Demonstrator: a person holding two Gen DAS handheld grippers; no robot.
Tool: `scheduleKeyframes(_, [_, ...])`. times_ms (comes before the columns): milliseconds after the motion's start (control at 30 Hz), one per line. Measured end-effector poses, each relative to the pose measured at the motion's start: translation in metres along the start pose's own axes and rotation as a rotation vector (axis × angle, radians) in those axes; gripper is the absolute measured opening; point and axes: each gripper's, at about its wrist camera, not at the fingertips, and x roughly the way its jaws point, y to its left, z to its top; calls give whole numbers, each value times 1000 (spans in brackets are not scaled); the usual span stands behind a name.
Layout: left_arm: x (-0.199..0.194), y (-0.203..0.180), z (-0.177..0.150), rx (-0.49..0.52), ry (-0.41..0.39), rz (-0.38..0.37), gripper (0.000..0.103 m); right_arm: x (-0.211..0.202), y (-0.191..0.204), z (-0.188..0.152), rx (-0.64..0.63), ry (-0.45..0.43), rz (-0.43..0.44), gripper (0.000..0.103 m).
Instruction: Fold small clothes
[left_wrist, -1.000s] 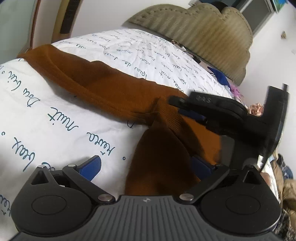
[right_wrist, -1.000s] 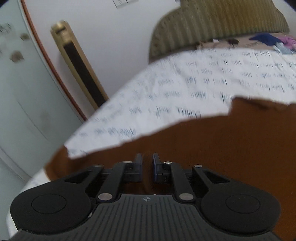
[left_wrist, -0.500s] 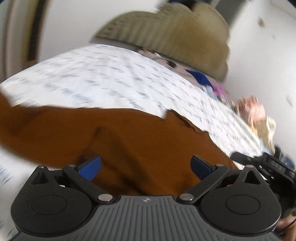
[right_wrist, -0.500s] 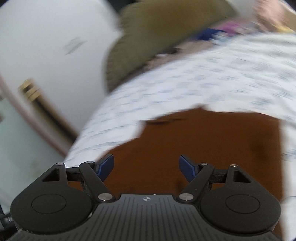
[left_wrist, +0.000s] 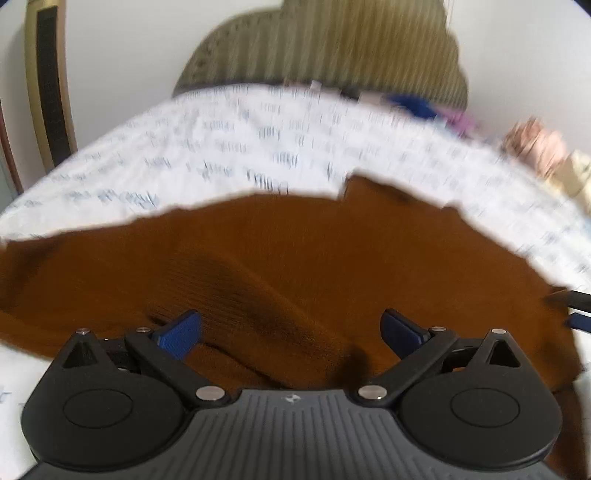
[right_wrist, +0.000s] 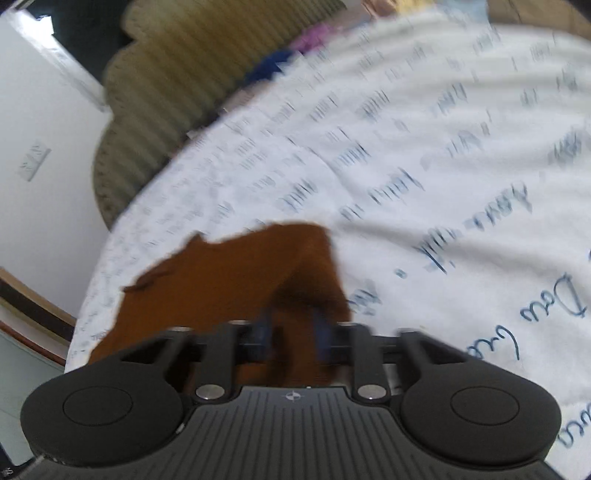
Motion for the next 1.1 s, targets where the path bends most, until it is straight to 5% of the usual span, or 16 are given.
scheduleKeyframes(200, [-68, 81, 2, -114, -110, 41, 103, -30, 93, -16, -201, -21, 157, 49])
scheduleKeyframes(533, [-104, 318, -6, -609, -103, 287, 103, 9, 312, -141, -597, 290, 519, 54])
scheduleKeyframes(700, [-74, 389, -10, -790, -29, 162, 103, 24, 380, -205, -784, 329, 527, 54])
scheduleKeyframes(900, [-28, 431, -16, -990, 44, -3, 103, 14, 426, -281, -1132, 170, 421, 53])
scheduleKeyframes(1100, [26, 474, -37, -1283, 131, -194, 103, 28, 445, -315, -1272, 86, 352, 53])
